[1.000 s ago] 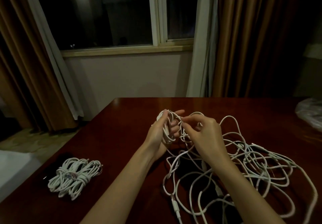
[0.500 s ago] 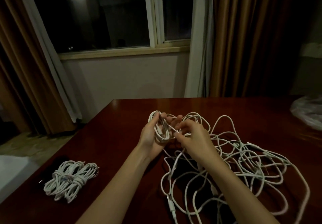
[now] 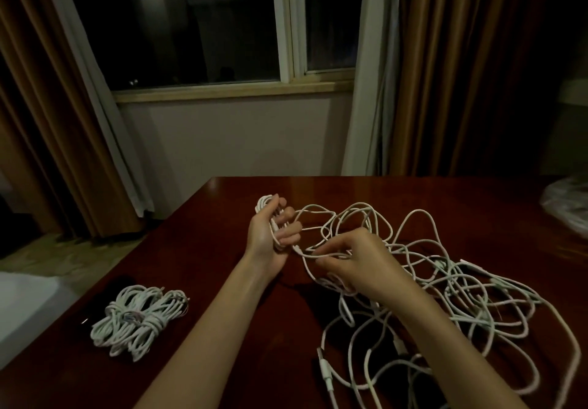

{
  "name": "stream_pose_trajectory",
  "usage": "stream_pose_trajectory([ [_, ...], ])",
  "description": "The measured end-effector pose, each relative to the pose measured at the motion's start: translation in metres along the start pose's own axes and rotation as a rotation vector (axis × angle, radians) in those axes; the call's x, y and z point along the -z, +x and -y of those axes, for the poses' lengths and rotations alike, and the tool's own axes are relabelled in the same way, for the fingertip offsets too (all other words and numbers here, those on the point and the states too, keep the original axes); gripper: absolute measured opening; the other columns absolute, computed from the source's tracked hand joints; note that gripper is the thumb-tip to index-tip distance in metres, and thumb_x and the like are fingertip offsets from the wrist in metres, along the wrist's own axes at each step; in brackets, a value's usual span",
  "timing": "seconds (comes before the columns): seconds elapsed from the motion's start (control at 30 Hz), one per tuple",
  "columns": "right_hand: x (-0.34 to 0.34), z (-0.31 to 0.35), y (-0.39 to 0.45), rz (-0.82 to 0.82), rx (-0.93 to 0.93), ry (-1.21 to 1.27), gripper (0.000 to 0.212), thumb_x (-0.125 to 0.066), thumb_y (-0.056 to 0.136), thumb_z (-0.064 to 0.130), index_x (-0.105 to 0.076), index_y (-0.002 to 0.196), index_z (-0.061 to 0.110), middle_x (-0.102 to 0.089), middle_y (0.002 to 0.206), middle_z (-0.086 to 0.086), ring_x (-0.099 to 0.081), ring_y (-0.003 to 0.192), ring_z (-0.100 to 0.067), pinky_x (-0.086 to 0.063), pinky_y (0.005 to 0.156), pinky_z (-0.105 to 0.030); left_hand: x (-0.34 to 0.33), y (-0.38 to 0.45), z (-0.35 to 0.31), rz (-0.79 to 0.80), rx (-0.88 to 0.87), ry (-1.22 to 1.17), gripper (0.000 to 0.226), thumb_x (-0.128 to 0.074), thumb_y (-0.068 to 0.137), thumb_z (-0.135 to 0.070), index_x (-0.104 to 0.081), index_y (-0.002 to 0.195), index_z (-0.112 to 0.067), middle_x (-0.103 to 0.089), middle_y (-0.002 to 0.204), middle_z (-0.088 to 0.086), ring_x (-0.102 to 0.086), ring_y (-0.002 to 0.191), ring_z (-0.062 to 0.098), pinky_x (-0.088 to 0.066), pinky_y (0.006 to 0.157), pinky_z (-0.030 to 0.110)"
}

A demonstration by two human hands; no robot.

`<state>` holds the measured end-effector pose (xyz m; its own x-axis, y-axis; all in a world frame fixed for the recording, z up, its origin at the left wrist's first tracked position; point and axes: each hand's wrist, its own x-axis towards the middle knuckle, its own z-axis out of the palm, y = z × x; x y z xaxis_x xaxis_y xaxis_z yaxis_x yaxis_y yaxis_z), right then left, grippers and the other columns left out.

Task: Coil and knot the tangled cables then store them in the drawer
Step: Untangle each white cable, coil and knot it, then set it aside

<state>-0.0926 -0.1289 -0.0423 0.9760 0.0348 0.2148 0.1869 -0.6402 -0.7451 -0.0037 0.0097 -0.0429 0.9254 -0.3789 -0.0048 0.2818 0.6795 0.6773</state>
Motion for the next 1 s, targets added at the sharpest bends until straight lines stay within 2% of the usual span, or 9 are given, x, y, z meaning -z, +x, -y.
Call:
stream_pose_trajectory([
  [0.07,0.004,0.004,-0.001,-0.033,0.075,-0.078,0.016,-0.066,0.089,0.029,-0.074,0.102,0.023,-0.070,0.090,0.014,-0.058,0.069,0.013,-0.043,0.062,-0.006,0.003,0.000,-0.004,-0.012,-0.009,0.058,0.032,-0.038,0.102,-0.027,-0.043,0.073,-0.015,-0.031,0.051,-0.006,-0.023,0.030,0.001,-0.018,0.026,0.012],
  [0.17,0.003,0.012,-0.003,0.012,0.166,-0.033,0.013,-0.066,0.089,0.030,-0.073,0.100,0.029,-0.064,0.084,0.026,-0.058,0.082,0.017,-0.043,0.070,-0.004,-0.001,-0.002,0.002,-0.019,-0.003,0.264,0.032,-0.039,0.102,-0.031,-0.042,0.074,-0.016,-0.031,0.053,-0.005,-0.022,0.030,0.001,-0.017,0.027,0.012],
  [0.3,0.002,0.011,-0.002,0.000,0.203,0.061,0.013,-0.068,0.087,0.024,-0.075,0.099,0.026,-0.074,0.092,0.012,-0.066,0.088,0.004,-0.054,0.082,-0.019,-0.015,-0.010,0.017,0.101,0.002,0.634,0.035,-0.040,0.101,-0.037,-0.049,0.074,-0.016,-0.044,0.055,-0.005,-0.041,0.042,0.005,-0.036,0.043,0.016],
  [0.4,0.003,0.009,-0.003,-0.069,0.187,0.090,0.009,-0.071,0.084,0.023,-0.074,0.092,0.022,-0.073,0.090,0.008,-0.066,0.083,0.005,-0.054,0.076,-0.016,-0.023,-0.019,0.020,0.173,0.057,0.725,0.044,-0.038,0.101,-0.041,-0.056,0.069,-0.017,-0.056,0.057,-0.005,-0.054,0.053,0.008,-0.044,0.059,0.022],
  [0.47,0.005,0.009,-0.003,-0.099,0.139,0.164,0.009,-0.074,0.082,0.020,-0.066,0.086,0.017,-0.071,0.086,0.005,-0.068,0.076,0.001,-0.056,0.069,-0.018,-0.027,-0.024,0.019,0.191,0.138,0.715,0.054,-0.035,0.102,-0.043,-0.067,0.065,-0.019,-0.063,0.055,-0.003,-0.060,0.048,0.007,-0.047,0.050,0.019],
  [0.57,0.008,0.010,-0.004,-0.108,0.066,0.202,0.023,-0.079,0.077,0.019,-0.056,0.082,0.015,-0.070,0.077,0.000,-0.069,0.065,-0.006,-0.052,0.056,-0.017,-0.026,-0.026,0.018,0.290,0.219,0.746,0.057,-0.034,0.096,-0.052,-0.055,0.062,-0.012,-0.043,0.041,-0.004,-0.033,0.027,0.005,-0.024,0.029,0.014],
  [0.73,0.021,0.010,-0.001,-0.051,-0.012,0.548,0.002,-0.064,0.089,0.009,-0.062,0.089,0.009,-0.065,0.070,-0.007,-0.057,0.052,-0.011,-0.043,0.051,-0.023,-0.017,-0.021,0.008,0.333,0.251,0.693,0.049,-0.042,0.086,-0.057,-0.054,0.058,-0.018,-0.034,0.048,-0.006,-0.022,0.028,0.002,-0.016,0.029,0.012],
  [0.8,0.026,0.010,-0.002,-0.062,-0.014,0.661,0.008,-0.059,0.091,0.003,-0.063,0.091,0.009,-0.063,0.065,-0.002,-0.051,0.051,-0.010,-0.041,0.051,-0.024,-0.015,-0.020,0.004,0.354,0.266,0.681,0.049,-0.041,0.085,-0.059,-0.058,0.057,-0.022,-0.033,0.049,-0.007,-0.022,0.028,0.001,-0.012,0.030,0.014],
  [1.0,0.024,0.012,-0.003,-0.192,0.026,0.655,0.011,-0.063,0.089,0.005,-0.064,0.099,0.009,-0.069,0.065,0.000,-0.064,0.057,-0.002,-0.045,0.052,-0.011,-0.017,-0.027,0.001,0.559,0.389,0.721,0.037,-0.045,0.095,-0.046,-0.065,0.071,-0.028,-0.035,0.051,-0.007,-0.024,0.031,0.000,-0.017,0.031,0.012],
])
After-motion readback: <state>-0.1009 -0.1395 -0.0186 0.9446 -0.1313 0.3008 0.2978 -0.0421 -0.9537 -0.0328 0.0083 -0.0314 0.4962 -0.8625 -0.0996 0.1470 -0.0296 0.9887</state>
